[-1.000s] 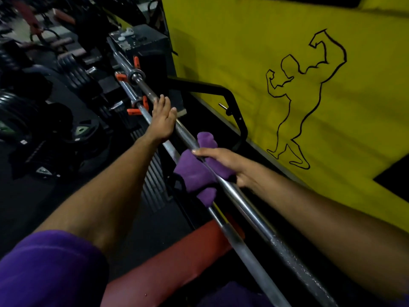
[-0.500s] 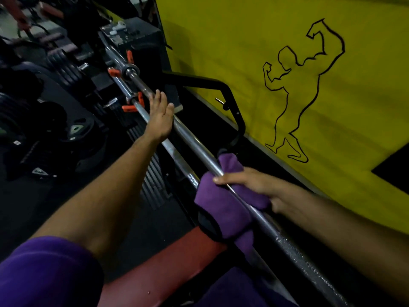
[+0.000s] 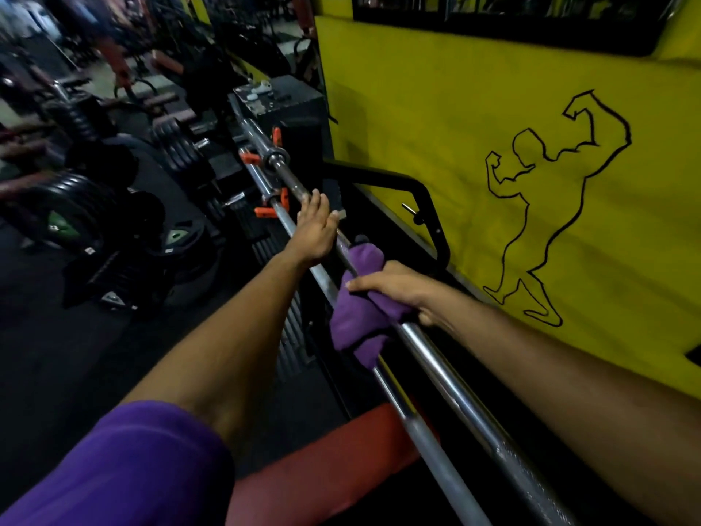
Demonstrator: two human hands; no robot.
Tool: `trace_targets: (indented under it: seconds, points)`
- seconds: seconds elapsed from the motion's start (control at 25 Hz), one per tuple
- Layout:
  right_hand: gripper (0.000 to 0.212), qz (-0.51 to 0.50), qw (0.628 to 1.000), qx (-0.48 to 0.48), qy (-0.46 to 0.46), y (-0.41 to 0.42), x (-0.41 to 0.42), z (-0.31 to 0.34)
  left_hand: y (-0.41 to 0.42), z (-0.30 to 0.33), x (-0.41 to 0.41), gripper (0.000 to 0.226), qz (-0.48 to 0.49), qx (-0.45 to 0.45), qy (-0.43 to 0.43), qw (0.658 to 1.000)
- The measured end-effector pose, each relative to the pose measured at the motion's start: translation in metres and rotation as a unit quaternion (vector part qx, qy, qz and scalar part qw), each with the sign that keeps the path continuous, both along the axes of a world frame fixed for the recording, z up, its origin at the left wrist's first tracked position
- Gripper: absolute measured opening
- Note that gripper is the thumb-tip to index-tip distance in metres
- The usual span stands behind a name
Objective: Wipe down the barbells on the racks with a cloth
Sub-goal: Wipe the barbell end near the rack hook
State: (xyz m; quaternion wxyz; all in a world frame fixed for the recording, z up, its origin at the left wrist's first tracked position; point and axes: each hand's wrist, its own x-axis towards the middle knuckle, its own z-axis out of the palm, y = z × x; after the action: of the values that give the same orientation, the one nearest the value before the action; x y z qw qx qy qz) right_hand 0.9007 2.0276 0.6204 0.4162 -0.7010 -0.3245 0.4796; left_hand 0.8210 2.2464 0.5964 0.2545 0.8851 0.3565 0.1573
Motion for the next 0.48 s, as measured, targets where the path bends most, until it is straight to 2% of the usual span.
trace_targets:
  seconds: [0.16,0.28,0.4,0.44,0.48]
  points:
    - [0.033,-0.009,0.998,0.025,-0.063,-0.08,-0.014,0.0,-0.001,-0.003,0.0,0.063,0.025,-0.004,-0.019,1.0]
    - [0.049,0.005,0.976,0.003,-0.218,-0.125,-0.027,0.0,-0.035,-0.007,-0.018,0.064,0.037,-0.017,-0.12,0.992]
    - [0.059,0.03,0.923,-0.059,-0.378,-0.148,-0.04,0.011,-0.087,-0.018,-0.055,0.063,0.024,-0.04,-0.19,0.981]
    - [0.056,0.052,0.896,-0.093,-0.432,-0.155,-0.047,0.016,-0.105,-0.022,-0.073,0.064,0.016,-0.052,-0.19,0.98]
    - [0.058,0.08,0.845,-0.133,-0.512,-0.163,-0.056,0.022,-0.122,-0.026,-0.093,0.063,0.007,-0.065,-0.186,0.98]
